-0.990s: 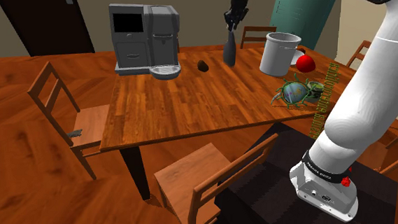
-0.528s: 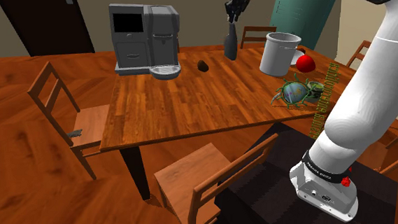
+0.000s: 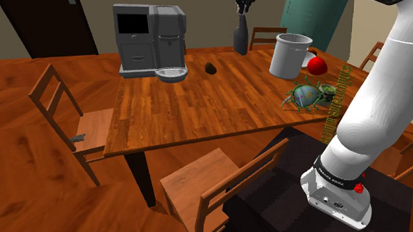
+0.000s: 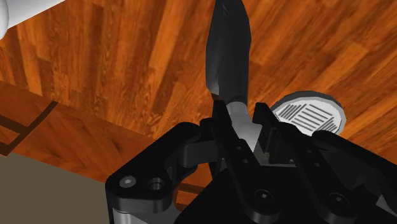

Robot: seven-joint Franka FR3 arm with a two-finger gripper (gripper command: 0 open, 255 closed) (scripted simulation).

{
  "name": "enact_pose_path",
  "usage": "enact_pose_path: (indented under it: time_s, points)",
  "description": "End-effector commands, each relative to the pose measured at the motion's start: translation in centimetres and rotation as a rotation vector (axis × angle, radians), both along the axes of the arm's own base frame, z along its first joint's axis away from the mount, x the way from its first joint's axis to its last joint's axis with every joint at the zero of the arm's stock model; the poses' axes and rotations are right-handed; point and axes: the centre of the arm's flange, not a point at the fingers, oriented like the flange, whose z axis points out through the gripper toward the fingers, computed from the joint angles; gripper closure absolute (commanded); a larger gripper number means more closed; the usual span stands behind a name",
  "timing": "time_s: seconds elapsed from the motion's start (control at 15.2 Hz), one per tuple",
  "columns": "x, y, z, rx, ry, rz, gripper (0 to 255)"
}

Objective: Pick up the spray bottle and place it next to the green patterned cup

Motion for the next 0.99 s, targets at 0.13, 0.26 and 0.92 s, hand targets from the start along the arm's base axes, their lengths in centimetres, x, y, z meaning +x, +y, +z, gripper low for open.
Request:
enact_pose_path:
  time_s: [0.13,0.26,0.92]
  points:
    - [0.0,0.0,2.1,0.000,0.000,0.000,255]
    - [0.0,0.0,3.2,0.000,0.000,0.000,255]
    - [0.0,0.0,8.5,0.000,0.000,0.000,255]
